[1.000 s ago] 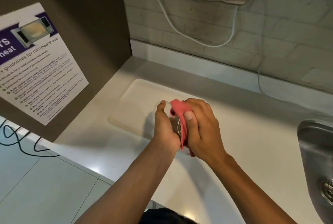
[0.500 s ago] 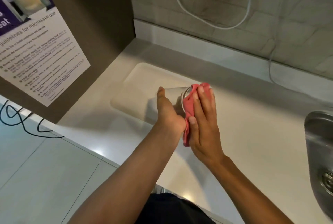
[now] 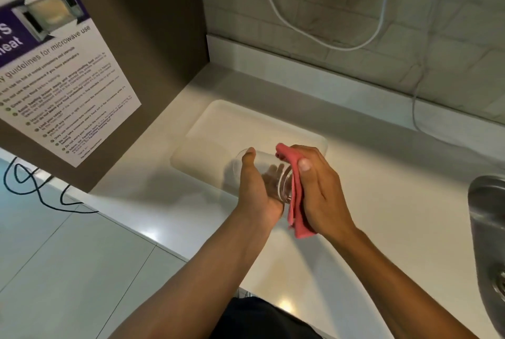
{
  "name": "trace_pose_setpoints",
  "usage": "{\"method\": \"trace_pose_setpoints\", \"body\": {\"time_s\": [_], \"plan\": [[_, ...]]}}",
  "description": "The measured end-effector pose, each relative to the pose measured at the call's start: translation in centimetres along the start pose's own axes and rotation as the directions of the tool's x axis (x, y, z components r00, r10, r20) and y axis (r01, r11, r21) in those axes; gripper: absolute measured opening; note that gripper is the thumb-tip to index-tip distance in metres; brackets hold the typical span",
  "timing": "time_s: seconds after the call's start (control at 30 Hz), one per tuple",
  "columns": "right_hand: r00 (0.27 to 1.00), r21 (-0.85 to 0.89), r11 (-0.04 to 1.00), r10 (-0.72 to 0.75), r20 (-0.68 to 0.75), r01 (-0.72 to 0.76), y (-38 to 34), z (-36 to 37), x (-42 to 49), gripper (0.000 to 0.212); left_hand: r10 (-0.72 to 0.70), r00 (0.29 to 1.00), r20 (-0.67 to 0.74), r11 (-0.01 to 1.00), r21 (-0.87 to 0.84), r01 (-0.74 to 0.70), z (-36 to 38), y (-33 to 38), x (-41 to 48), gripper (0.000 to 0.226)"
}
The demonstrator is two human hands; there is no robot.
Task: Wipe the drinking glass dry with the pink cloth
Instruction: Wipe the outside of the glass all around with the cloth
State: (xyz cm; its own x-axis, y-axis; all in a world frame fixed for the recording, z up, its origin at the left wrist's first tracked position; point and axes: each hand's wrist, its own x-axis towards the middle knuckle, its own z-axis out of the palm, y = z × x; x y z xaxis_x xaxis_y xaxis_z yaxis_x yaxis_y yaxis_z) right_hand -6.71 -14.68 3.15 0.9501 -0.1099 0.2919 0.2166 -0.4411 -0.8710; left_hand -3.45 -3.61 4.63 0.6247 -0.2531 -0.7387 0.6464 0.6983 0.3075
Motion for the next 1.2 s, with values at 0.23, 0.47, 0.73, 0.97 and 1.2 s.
{"method": "trace_pose_setpoints", "body": {"time_s": [0.23,0.47,0.73,0.97,1.2], "plan": [[0.936,0.415,0.874,0.329,-0.123,-0.253,-1.6,4.7,-3.4,0.047,-0.013,0.998,0.059,0.998,-0.055,0.016,0.2,0.8,1.3,0.088],[0.893,0.502,0.787,0.446,-0.062,-0.359,-2.1,1.8,-0.1,0.043,0.025,0.995,0.096,1.000,-0.021,-0.023,0.3,-0.1,1.4,0.082],[0.820,0.673,0.605,0.572,0.004,-0.425,-2.0,2.3,-1.3,0.044,0.029,0.993,0.112,0.997,0.062,-0.036,0.3,0.3,1.8,0.094],[0.780,0.739,0.484,0.620,0.088,-0.468,-1.2,2.0,-1.9,0.040,0.293,0.956,0.002,0.930,0.232,-0.286,1.5,1.3,1.7,0.054],[0.752,0.720,0.485,0.654,0.079,-0.497,-0.3,1.1,-2.4,0.038,0.481,0.876,0.021,0.832,0.305,-0.464,2.4,0.9,2.6,0.039]]}}
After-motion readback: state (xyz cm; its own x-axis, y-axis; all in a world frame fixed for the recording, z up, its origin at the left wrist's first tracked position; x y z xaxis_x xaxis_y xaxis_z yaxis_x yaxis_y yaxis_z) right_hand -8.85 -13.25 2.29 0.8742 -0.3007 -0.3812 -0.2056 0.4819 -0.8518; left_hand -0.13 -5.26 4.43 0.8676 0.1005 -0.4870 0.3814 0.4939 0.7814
